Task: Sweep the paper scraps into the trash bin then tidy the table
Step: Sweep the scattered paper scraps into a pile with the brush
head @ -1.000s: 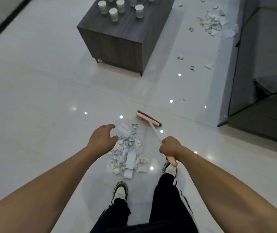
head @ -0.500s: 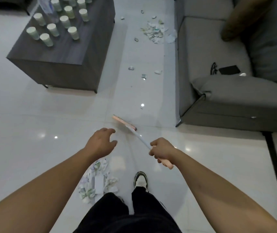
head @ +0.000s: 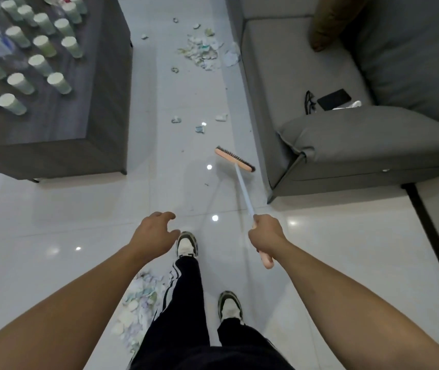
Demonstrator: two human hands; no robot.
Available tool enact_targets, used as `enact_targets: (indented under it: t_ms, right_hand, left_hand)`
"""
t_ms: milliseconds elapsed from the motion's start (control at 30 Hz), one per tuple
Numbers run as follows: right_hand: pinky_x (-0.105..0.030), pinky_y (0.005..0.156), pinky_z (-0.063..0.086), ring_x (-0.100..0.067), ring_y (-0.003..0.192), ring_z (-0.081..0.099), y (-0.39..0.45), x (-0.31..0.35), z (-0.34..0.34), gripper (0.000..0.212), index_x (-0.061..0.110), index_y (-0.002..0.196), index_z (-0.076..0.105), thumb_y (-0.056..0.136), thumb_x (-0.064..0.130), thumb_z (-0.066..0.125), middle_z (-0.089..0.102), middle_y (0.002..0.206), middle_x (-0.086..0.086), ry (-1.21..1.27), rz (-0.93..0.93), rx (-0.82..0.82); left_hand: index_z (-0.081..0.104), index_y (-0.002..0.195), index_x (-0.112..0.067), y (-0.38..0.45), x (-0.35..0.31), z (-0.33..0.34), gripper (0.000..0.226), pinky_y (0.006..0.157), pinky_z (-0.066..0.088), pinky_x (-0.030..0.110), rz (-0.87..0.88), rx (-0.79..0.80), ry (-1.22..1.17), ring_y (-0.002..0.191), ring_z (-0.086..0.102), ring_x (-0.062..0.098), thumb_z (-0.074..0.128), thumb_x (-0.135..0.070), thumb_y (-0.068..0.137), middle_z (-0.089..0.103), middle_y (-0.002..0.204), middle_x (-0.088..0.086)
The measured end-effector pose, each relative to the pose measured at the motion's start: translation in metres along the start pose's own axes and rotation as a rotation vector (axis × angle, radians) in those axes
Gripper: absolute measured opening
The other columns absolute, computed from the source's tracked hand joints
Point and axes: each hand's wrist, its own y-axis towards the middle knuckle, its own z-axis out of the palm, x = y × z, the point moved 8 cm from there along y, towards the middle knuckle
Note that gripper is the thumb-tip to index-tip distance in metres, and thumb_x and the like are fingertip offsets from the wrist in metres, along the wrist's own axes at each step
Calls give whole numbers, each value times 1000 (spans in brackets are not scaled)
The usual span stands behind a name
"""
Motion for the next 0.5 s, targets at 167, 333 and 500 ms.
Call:
enact_targets:
  t_ms: [167, 333, 500]
  right_hand:
    - [-26, 60, 47, -21, 78, 58, 59, 30, 13, 38, 10, 120, 59, 85, 4, 47, 62, 119, -11, -28, 60, -56]
    - [-27, 69, 46, -25, 95, 60, 115, 50, 33, 56, 12, 146, 46, 90, 7, 48, 60, 131, -10, 37, 192, -114]
    - [-27, 63, 43, -28, 99, 63, 161, 59, 54, 63, 17, 155, 34, 94, 10, 48, 62, 130, -10, 86, 361, -194]
  left_hand:
    - [47, 140, -20, 68, 1, -22, 52, 98, 37, 31, 74, 31, -12, 123, 48, 23, 58, -34, 91, 50, 138, 6]
    - [46, 141, -21, 135, 19, -39, 52, 101, 38, 36, 104, 52, 13, 127, 46, 24, 57, -35, 92, 49, 141, 5]
    - [47, 140, -20, 195, 31, -32, 51, 101, 38, 37, 118, 102, 19, 126, 46, 26, 57, -35, 93, 51, 139, 6]
